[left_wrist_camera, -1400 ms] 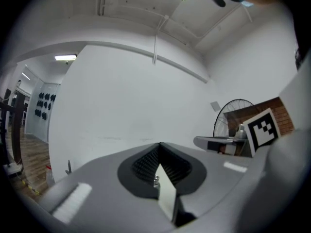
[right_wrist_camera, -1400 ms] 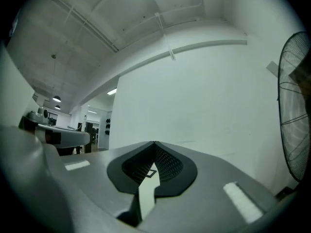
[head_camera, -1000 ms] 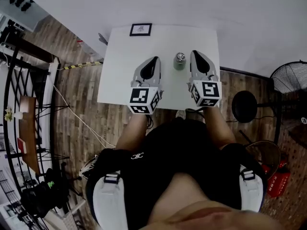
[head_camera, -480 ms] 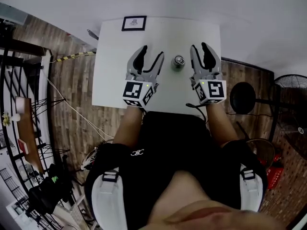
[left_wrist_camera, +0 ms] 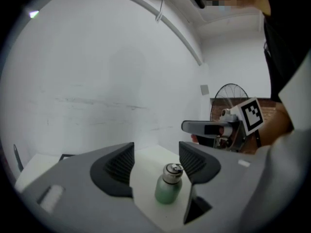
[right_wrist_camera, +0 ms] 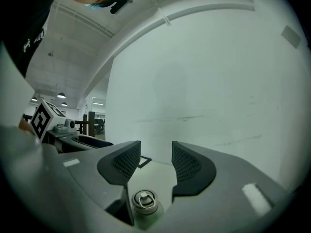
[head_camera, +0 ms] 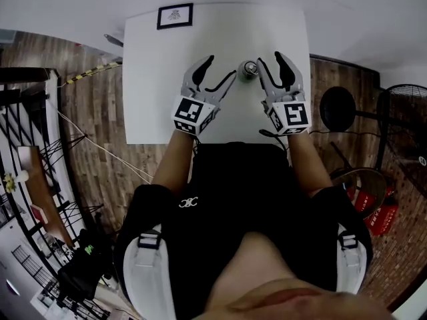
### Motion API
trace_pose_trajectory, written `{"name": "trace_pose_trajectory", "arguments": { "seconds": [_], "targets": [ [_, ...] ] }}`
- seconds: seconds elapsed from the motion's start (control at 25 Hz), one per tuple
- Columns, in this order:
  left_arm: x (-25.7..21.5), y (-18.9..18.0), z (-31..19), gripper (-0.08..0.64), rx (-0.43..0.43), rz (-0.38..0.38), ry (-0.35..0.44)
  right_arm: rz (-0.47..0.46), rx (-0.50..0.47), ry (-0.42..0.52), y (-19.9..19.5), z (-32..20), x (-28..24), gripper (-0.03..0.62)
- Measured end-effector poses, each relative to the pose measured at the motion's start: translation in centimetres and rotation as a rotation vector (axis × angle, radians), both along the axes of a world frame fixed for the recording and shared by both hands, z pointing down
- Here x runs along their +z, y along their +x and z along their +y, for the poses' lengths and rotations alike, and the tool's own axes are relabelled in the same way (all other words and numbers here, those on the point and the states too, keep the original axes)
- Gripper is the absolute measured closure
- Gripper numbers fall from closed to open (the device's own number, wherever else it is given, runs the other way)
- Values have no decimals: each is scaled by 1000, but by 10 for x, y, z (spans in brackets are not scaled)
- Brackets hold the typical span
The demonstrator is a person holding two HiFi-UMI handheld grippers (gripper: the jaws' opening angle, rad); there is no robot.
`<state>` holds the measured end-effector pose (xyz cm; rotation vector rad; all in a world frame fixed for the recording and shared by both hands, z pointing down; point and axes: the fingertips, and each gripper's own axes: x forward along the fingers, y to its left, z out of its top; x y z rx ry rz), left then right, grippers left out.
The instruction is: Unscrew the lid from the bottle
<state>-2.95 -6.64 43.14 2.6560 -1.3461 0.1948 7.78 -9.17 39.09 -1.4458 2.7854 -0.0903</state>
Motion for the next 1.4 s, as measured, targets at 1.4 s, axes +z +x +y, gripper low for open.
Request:
{"name": "trace_pose_trajectory", "arguments": {
  "seconds": [1.4],
  "targets": [
    [156, 81, -13, 184, 608, 10, -152, 224, 203, -290, -30, 2, 132, 334]
  ]
}}
